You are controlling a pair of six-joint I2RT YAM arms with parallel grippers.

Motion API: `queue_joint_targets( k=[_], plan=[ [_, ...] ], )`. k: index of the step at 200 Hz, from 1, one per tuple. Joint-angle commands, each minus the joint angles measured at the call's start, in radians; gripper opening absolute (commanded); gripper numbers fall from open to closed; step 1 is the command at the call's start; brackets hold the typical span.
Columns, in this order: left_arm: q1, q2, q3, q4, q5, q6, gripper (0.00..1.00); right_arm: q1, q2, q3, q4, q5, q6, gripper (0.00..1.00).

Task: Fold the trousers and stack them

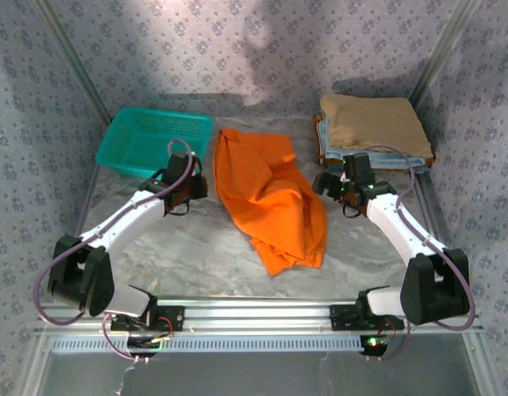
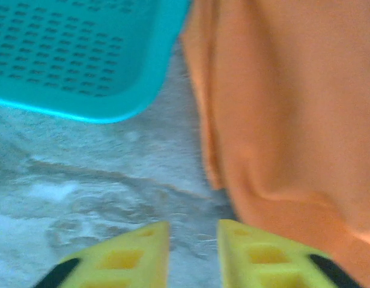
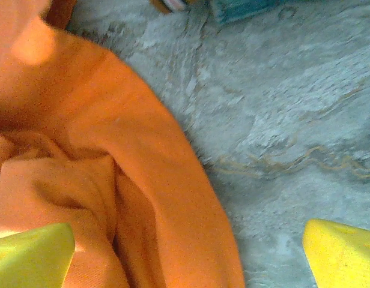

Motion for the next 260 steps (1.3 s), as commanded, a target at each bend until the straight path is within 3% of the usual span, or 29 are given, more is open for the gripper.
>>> queue_joint_targets(
  k=[1,31,79,130,154,178,196,209,251,260],
  plan=[
    [0.089,0.067,-0.041,0.041,0.044,-0.061,0.20,0.040,0.017,0.008,-0.036,0.010,-0.019,0.99],
    [0.140,0.220,0.035,0.091,0.094,-0.016,0.15,0.082,0.005,-0.049,-0.057,0.000,-0.023,0.98],
    [0.178,0.429,0.260,0.124,0.087,0.064,0.16,0.160,-0.032,-0.126,-0.063,-0.032,-0.029,0.96],
    [0.246,0.567,0.464,0.131,0.175,0.135,0.16,0.269,-0.034,-0.135,-0.072,-0.099,-0.048,0.93],
    [0.228,0.580,0.520,0.073,0.259,0.170,0.19,0.304,-0.026,-0.135,-0.073,-0.122,-0.059,0.92],
    [0.181,0.483,0.431,0.066,0.256,0.178,0.28,0.318,0.008,-0.137,-0.066,-0.151,-0.067,0.92],
    [0.133,0.351,0.316,0.070,0.238,0.154,0.50,0.326,0.048,-0.131,-0.060,-0.172,-0.068,0.81],
    [0.074,0.240,0.230,0.055,0.192,0.131,0.63,0.333,0.066,-0.120,-0.061,-0.185,-0.073,0.67],
    [-0.301,-0.049,-0.019,-0.022,-0.013,0.103,0.65,0.338,0.050,-0.049,-0.071,-0.227,-0.075,0.01],
    [-0.391,-0.091,-0.066,-0.020,-0.030,0.101,0.64,0.338,0.038,-0.013,-0.077,-0.228,-0.065,0.00]
  ],
)
